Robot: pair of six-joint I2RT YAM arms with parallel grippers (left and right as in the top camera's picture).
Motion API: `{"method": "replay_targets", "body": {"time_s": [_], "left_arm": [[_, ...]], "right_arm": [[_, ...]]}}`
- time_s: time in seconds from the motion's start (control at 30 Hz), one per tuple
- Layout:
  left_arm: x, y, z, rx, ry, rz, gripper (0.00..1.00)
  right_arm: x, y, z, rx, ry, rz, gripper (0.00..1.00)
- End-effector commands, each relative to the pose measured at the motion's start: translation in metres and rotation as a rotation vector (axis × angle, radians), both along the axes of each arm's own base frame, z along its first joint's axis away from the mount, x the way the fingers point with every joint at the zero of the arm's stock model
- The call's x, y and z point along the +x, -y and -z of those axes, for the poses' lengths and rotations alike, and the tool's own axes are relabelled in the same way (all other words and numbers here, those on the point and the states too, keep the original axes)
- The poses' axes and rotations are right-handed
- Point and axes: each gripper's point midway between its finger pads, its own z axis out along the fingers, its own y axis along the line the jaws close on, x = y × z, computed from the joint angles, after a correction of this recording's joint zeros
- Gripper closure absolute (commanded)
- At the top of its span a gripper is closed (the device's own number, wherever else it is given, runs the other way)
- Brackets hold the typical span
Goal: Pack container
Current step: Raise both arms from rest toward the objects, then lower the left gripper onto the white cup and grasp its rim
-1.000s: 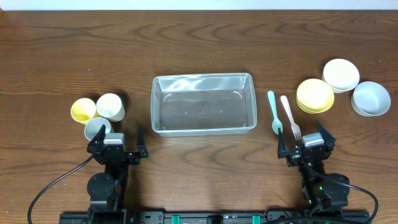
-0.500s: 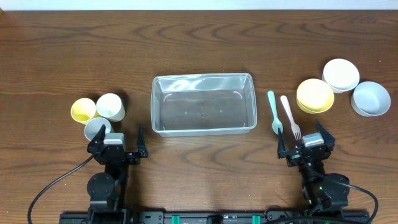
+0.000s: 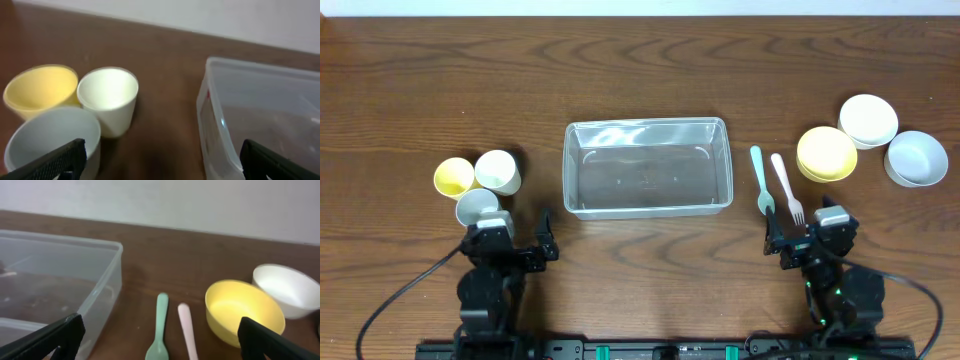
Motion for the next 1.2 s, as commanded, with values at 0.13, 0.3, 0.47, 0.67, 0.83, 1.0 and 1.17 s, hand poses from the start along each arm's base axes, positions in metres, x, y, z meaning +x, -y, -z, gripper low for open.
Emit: {"method": "replay_targets", "body": {"time_s": [0.13, 0.3, 0.47, 0.67, 0.83, 1.0, 1.17], "left_arm": [[0.004, -0.009, -0.099, -0.031, -0.087, -0.066, 0.02], [0.014, -0.009, -0.115, -0.018, -0.358, -0.070, 0.02], [0.016, -0.008, -0.113, -0.003, -0.672, -0.074, 0.01], [0.037, -0.008, -0.105, 0.007, -0.805, -0.073, 0.02], [0.076, -0.010, -0.090, 0.016, -0.788, -0.083, 0.02], [0.092, -0.020, -0.050, 0.067, -0.919, -0.126, 0.02], [0.105, -0.019, -0.008, 0.076, -1.034, -0.124, 0.02]], "right_arm": [[0.007, -0.003, -0.062, 0.028, -0.136, -0.008, 0.01], [0.011, -0.004, -0.082, 0.014, -0.391, -0.009, 0.01], [0.006, -0.005, -0.086, -0.003, -0.690, -0.009, 0.01], [0.010, -0.011, -0.083, 0.008, -0.829, -0.034, 0.01], [0.014, -0.011, -0.072, 0.007, -0.880, -0.032, 0.01], [0.011, -0.011, -0.066, 0.004, -0.914, -0.032, 0.01], [0.009, -0.011, -0.064, 0.004, -0.926, -0.031, 0.01]]}}
